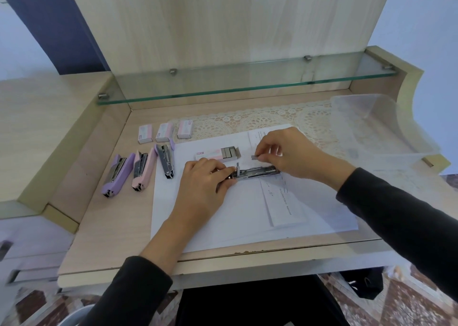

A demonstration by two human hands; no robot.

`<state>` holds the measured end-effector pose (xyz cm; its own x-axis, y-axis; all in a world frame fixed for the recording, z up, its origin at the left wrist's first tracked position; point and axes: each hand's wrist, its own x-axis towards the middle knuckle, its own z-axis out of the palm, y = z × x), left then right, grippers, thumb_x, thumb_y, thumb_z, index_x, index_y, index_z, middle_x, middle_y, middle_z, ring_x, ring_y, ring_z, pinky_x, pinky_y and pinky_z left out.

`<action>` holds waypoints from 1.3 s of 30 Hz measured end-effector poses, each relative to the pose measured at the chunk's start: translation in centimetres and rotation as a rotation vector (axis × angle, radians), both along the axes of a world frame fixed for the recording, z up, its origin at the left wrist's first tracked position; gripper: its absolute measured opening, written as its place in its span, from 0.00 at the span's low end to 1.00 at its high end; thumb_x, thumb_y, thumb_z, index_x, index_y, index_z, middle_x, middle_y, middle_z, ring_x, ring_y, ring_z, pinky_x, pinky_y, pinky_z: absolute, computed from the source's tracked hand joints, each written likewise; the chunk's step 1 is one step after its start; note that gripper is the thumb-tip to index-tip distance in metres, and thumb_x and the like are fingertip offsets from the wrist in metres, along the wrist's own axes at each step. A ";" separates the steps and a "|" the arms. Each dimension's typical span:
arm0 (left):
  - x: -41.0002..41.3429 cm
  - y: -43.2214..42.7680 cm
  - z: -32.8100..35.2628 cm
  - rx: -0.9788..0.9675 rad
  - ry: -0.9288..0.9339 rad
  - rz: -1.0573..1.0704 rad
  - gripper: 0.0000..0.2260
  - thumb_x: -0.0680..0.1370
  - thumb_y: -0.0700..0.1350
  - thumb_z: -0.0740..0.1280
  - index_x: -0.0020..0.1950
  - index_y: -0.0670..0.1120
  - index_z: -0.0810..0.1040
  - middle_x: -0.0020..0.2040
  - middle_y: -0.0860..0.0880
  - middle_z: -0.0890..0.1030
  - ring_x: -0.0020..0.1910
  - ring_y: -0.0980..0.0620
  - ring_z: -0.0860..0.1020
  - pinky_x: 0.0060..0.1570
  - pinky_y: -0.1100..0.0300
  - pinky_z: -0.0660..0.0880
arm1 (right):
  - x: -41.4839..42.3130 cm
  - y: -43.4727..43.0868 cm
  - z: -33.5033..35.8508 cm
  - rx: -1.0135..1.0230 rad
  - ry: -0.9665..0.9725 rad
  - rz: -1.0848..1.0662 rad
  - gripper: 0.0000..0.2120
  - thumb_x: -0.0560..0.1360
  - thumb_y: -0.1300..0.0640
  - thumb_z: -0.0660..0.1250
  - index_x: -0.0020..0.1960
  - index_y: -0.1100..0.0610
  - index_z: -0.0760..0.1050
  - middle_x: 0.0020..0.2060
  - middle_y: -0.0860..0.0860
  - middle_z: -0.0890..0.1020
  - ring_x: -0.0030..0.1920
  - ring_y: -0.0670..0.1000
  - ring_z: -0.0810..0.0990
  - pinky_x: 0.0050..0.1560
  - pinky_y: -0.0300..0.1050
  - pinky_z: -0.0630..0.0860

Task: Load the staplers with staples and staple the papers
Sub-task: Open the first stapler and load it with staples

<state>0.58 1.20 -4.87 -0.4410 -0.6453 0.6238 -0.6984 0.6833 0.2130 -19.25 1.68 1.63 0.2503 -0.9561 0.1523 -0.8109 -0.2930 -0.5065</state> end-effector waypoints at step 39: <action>0.1 -0.1 -0.1 -0.014 -0.012 -0.001 0.12 0.72 0.50 0.63 0.44 0.45 0.84 0.38 0.50 0.81 0.41 0.55 0.70 0.44 0.59 0.63 | 0.8 1.1 -2.5 -0.161 -0.023 0.102 0.04 0.66 0.61 0.73 0.40 0.56 0.83 0.38 0.51 0.82 0.39 0.52 0.77 0.40 0.44 0.74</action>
